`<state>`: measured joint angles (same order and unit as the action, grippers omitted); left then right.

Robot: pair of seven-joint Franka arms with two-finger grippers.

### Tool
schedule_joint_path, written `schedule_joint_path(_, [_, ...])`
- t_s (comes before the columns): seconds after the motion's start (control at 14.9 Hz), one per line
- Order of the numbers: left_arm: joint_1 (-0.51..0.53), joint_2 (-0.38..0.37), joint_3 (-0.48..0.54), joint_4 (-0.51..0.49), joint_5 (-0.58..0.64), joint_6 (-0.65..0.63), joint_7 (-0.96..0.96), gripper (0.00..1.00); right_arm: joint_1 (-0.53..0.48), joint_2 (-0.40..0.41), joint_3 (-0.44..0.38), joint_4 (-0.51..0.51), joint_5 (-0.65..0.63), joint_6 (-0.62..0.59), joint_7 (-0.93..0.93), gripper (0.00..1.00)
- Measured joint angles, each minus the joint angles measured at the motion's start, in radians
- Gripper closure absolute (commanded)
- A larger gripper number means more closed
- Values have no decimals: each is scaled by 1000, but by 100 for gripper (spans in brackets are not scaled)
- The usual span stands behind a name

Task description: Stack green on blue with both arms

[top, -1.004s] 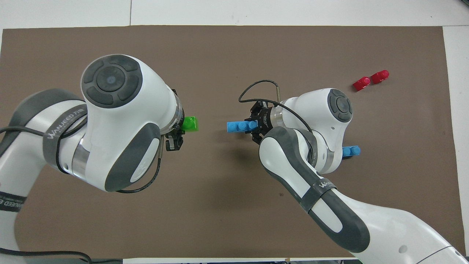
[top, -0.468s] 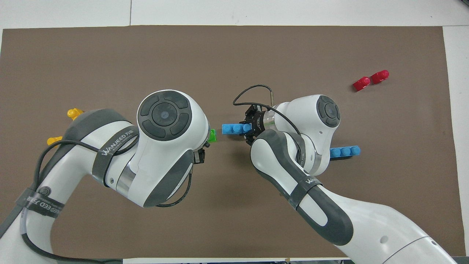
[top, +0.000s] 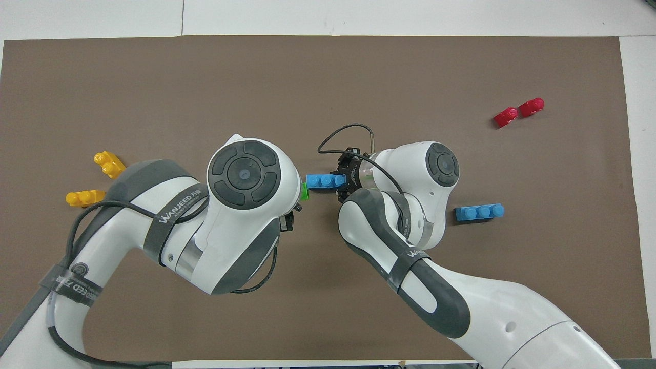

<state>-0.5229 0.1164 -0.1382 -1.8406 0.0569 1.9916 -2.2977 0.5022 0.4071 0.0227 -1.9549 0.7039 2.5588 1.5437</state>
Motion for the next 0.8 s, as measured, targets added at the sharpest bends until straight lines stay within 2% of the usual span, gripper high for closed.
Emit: schedule_joint_path(0.8, [-24,95,0,-12,63,119,-73,100,7,-3,0,-9,0,24,1,100])
